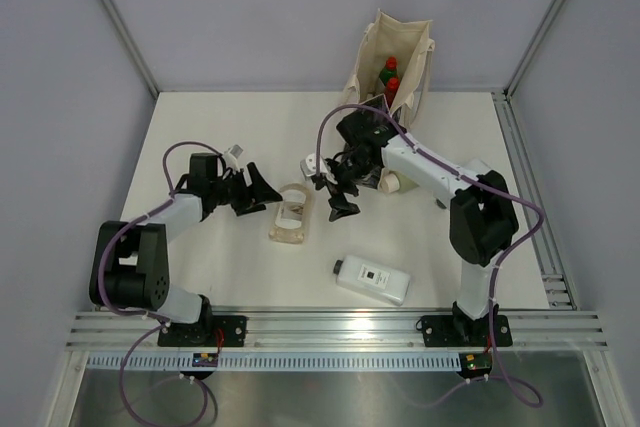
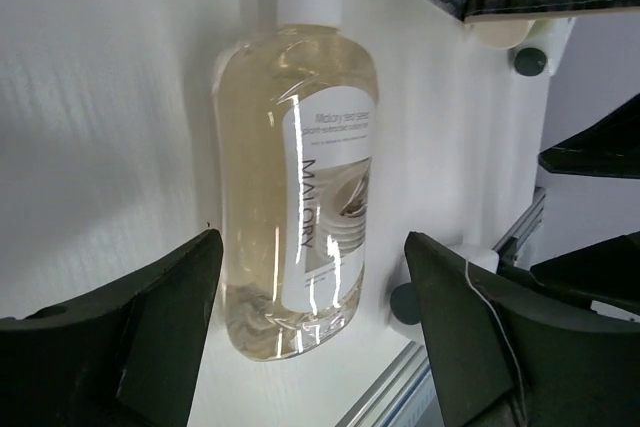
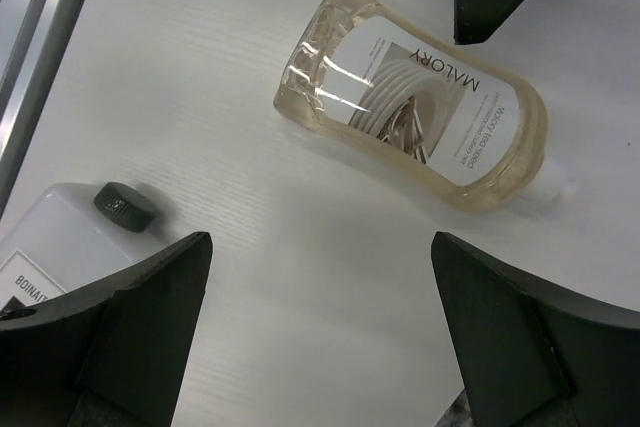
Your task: Place the personal care products into the canvas bag
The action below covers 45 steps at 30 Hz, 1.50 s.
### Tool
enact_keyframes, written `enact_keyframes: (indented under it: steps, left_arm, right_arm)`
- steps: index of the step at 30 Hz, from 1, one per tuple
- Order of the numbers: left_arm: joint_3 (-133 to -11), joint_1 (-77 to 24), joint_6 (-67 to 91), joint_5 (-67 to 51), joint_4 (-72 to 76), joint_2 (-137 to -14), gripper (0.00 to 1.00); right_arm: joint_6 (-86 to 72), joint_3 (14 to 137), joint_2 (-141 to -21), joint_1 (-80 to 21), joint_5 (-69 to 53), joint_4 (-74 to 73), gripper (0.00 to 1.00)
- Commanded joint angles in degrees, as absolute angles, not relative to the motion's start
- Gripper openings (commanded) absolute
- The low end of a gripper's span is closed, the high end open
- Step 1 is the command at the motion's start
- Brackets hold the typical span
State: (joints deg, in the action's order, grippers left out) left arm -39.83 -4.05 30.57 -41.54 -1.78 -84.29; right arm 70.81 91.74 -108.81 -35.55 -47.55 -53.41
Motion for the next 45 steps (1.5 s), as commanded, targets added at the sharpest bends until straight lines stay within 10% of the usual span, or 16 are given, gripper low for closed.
enact_keyframes:
  steps: [1,7,12,37,45]
  left_arm:
    - [-41.8,-4.0,26.6,-37.6,-6.0,-81.6,0.14]
    - [-44.7,-4.0,22.5,-20.3,-18.0,-74.1,0.66]
    - [-43.0,-4.0,21.9,-10.1,-23.8,-64.9,0.82]
    - [-36.8,-4.0,28.6,-1.9,-35.2,-34.9,0.91]
    - [-35.9,-4.0,30.1,-2.7,-34.8,-32.3,0.92]
  right_arm:
    - [80.2,91.6,-107.8,-37.9,-46.3,-50.5,0.99]
    - [101.4,89.4,-108.8,-41.3,-40.7,-53.8,0.99]
    - [107.3,91.1,-113.4,-45.3,-34.8,-49.4,0.99]
    - [126.7,115.8,-135.0,-51.0,-22.9,-67.8,1.0]
    - [119.0,112.9,-133.4,-51.2,-21.7,-78.7,0.72]
